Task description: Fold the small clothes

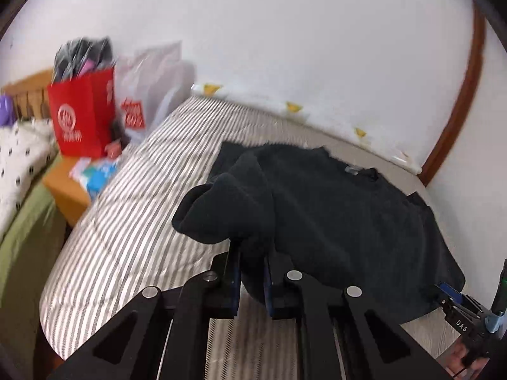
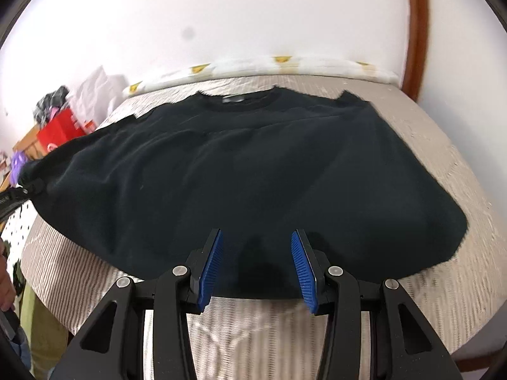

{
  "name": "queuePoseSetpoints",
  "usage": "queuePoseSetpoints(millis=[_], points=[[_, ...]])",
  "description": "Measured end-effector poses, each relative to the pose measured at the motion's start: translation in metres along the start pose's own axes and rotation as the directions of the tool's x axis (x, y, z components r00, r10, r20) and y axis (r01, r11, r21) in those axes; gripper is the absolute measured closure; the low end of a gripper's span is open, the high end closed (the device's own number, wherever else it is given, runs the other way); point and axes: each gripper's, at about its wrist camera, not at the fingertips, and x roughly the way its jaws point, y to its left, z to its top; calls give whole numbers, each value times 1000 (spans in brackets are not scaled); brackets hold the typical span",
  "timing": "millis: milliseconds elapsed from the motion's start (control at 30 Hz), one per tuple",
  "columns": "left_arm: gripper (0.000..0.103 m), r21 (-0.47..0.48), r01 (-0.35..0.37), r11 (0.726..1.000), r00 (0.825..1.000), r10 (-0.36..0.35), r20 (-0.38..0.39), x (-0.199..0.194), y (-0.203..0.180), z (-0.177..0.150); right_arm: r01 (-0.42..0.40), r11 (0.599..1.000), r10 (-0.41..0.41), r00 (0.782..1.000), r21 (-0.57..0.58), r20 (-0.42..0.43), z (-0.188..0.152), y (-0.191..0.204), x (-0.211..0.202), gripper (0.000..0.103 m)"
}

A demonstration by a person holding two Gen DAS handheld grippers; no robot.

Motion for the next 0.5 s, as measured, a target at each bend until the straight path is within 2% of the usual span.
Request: queuePoseSetpoints(millis=[100, 233, 333, 433, 500], points=[[93, 44, 27, 999, 999, -29, 30, -6, -23, 14, 22, 999, -22, 1000, 37, 11, 2, -20, -8, 59], [95, 96, 124, 988, 990, -130, 61, -13, -65, 31, 73, 994, -75, 997, 78, 23, 6, -47, -18, 59], [95, 163, 186, 969, 980, -196, 46, -10, -102, 38, 136, 986, -139, 990, 97, 26, 7, -65, -25, 59], [95, 175, 293, 940, 956, -294, -19, 4, -132, 35, 176, 977, -181, 983, 116, 26, 4, -85, -30, 59], [95, 181, 333, 925, 943, -328, -61, 16, -145, 29, 194, 971, -198, 980, 138, 17, 1, -100, -33, 59]])
